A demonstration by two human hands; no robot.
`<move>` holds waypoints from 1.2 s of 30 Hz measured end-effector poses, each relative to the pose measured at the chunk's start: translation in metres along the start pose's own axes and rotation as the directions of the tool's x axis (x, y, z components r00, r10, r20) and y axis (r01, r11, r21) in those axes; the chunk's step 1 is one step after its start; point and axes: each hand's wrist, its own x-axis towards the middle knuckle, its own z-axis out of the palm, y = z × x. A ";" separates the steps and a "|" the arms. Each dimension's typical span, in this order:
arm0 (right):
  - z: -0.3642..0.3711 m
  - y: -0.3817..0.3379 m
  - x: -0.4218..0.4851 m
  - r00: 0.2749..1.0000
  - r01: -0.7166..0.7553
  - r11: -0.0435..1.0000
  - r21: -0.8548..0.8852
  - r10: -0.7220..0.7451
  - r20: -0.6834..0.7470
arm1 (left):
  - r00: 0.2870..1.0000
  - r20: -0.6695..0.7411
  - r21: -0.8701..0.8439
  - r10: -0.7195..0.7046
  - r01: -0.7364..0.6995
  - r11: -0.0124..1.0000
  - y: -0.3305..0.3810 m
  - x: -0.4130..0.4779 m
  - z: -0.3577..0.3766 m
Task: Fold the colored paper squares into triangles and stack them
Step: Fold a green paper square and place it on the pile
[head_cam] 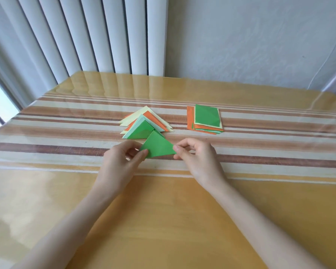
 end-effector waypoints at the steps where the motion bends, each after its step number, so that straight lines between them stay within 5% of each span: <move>1: 0.010 -0.003 0.008 0.999 0.047 0.993 -0.110 -0.047 0.002 | 1.000 -0.028 0.095 -0.005 0.008 0.995 -0.004 0.005 -0.004; 5: 0.046 -0.008 0.040 0.986 0.147 0.876 -0.459 -0.167 -0.004 | 0.996 -0.089 0.362 -0.029 0.060 0.930 -0.017 0.029 -0.011; 11: 0.067 -0.004 0.073 0.996 0.043 0.727 -0.685 -0.086 -0.028 | 0.981 -0.144 0.405 -0.129 0.177 0.897 -0.015 0.066 -0.003; 15: 0.075 0.003 0.075 0.980 0.060 0.735 -0.676 -0.172 -0.099 | 0.979 -0.174 0.518 -0.102 0.179 0.836 -0.017 0.072 0.006; 18: 0.072 0.006 0.076 0.986 0.131 0.745 -0.654 -0.165 0.009 | 0.985 -0.168 0.577 -0.042 0.133 0.805 -0.022 0.075 0.009; 27: 0.074 0.005 0.047 0.979 0.175 0.697 -0.695 -0.199 0.046 | 0.997 0.039 0.587 0.061 -0.072 0.806 -0.027 0.059 -0.001; 32: 0.067 -0.001 0.050 0.974 0.039 0.742 -0.669 0.122 0.192 | 0.995 0.056 0.582 0.080 -0.097 0.808 -0.033 0.054 0.004; 36: 0.071 -0.003 0.054 0.967 0.088 0.730 -0.678 0.100 0.233 | 0.988 0.088 0.597 0.126 -0.154 0.787 -0.041 0.056 0.004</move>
